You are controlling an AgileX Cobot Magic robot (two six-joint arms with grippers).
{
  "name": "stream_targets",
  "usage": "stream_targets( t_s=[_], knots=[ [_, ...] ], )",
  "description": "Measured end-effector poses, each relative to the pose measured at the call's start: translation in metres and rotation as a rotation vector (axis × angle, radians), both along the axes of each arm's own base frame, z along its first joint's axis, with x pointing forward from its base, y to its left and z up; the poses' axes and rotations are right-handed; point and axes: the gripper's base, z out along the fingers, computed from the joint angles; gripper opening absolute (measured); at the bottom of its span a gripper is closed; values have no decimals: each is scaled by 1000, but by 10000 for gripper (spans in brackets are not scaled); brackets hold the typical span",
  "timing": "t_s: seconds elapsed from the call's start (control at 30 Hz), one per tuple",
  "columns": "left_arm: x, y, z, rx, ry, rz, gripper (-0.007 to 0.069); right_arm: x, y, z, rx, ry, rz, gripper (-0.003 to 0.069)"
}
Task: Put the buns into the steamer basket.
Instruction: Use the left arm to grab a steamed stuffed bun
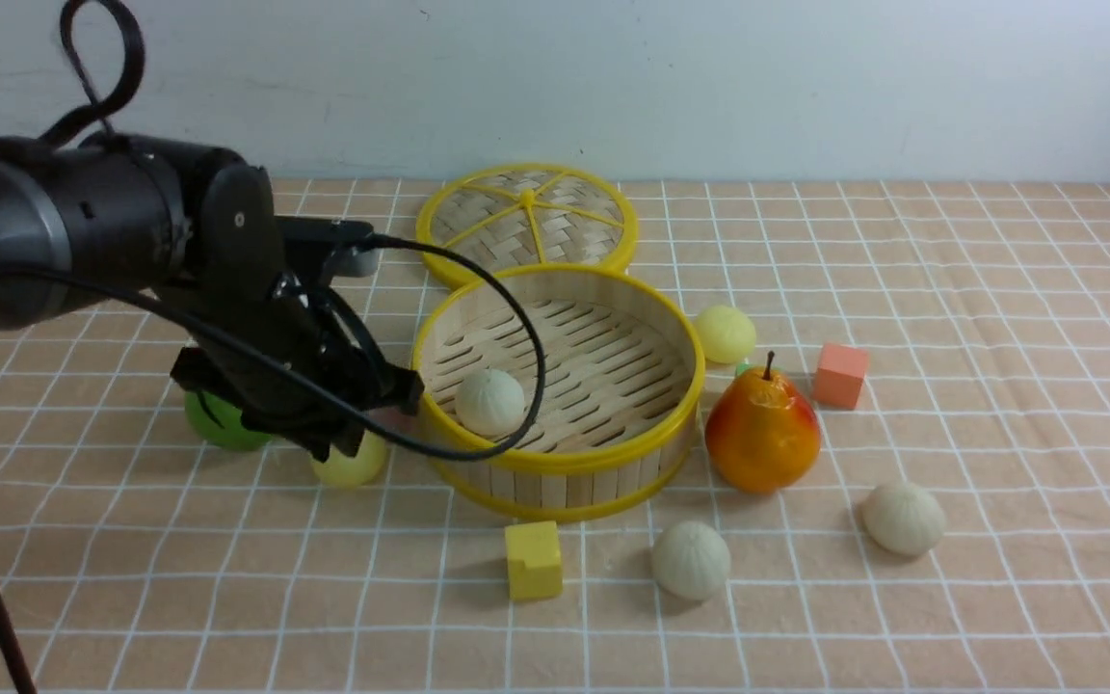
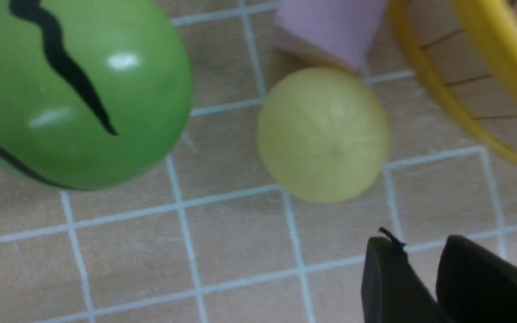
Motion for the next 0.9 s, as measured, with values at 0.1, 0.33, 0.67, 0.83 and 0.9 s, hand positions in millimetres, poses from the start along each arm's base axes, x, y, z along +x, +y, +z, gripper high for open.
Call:
stream_targets(
  t_s=[0.1,0.33,0.67,0.83,0.9],
  knots=[
    [6,4,-8,3,-5,8,195,0,0,0,0,0,0,239],
    [15,3,-15,-8,-61,5,291,0,0,0,0,0,0,239],
    [24,2,-21,10,-136,-16,299,0,0,0,0,0,0,239],
    [28,1,-37,21,-105,-19,299,0,0,0,0,0,0,239],
    [28,1,-38,21,-106,-19,287,0,0,0,0,0,0,239]
  ],
)
